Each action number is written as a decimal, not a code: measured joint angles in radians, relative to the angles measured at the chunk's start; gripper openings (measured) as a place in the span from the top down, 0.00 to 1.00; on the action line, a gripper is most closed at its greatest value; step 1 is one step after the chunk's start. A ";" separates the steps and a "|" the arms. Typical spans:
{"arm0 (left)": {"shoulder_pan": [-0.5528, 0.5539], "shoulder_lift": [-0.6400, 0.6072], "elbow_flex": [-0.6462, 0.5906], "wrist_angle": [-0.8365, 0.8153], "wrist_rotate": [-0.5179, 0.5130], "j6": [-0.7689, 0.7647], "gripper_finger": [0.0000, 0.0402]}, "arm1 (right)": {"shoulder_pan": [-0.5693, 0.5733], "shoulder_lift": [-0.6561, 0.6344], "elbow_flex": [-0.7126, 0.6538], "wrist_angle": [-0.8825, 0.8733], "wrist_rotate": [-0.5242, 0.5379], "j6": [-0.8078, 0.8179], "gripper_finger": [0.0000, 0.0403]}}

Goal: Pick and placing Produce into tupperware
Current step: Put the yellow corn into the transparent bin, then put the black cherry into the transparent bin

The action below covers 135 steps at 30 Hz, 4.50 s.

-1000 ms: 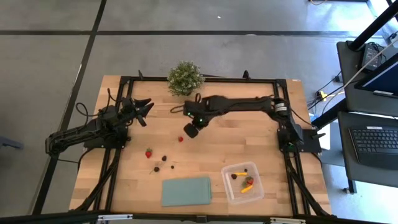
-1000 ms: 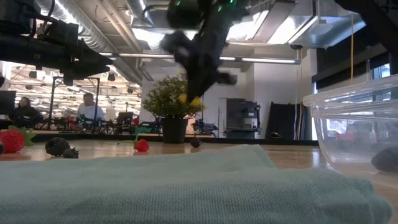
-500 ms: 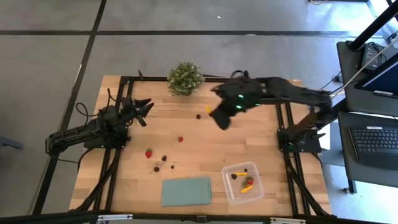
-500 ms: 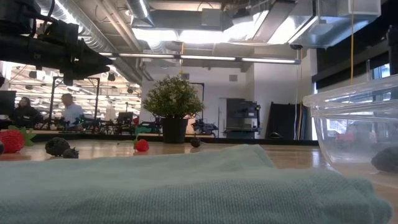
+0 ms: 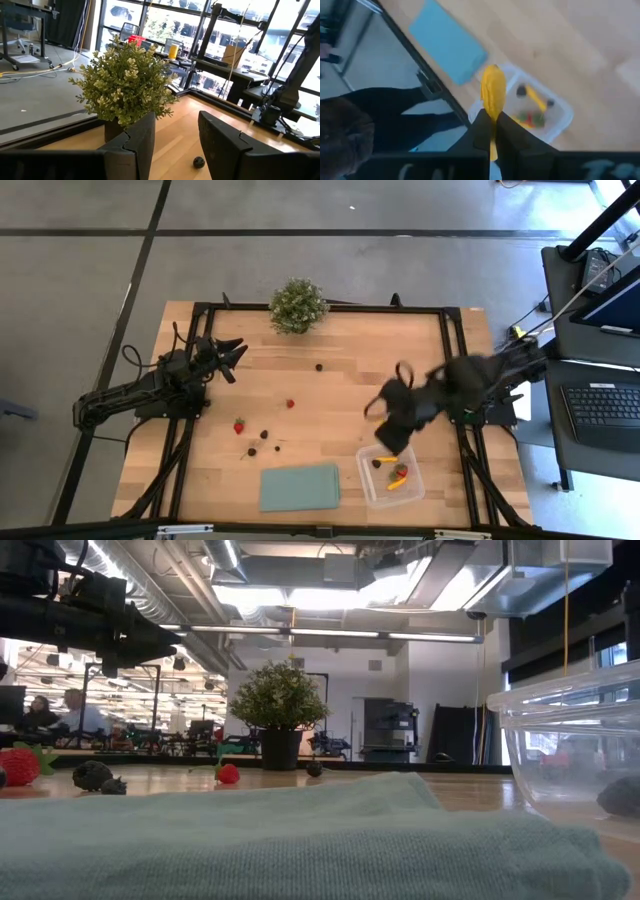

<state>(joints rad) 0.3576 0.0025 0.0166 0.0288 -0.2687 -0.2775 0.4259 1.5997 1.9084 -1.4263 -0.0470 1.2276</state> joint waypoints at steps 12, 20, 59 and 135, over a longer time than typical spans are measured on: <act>0.000 0.000 0.000 0.000 0.000 0.000 0.64 | 0.141 0.155 -0.351 0.309 0.026 0.282 0.97; 0.000 0.000 0.000 0.000 0.000 0.000 0.64 | 0.152 0.156 -0.636 0.645 0.027 0.372 0.97; 0.000 0.000 0.000 0.000 0.000 0.000 0.64 | 0.152 0.156 -0.836 0.846 -0.088 0.442 0.83; 0.000 0.001 0.000 0.001 0.000 -0.004 0.64 | -0.694 0.251 -0.034 0.611 -0.088 -1.149 0.42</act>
<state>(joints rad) 0.3575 0.0037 0.0170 0.0299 -0.2687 -0.2812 -0.2682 1.8509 1.8742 -0.8152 -0.1348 0.0787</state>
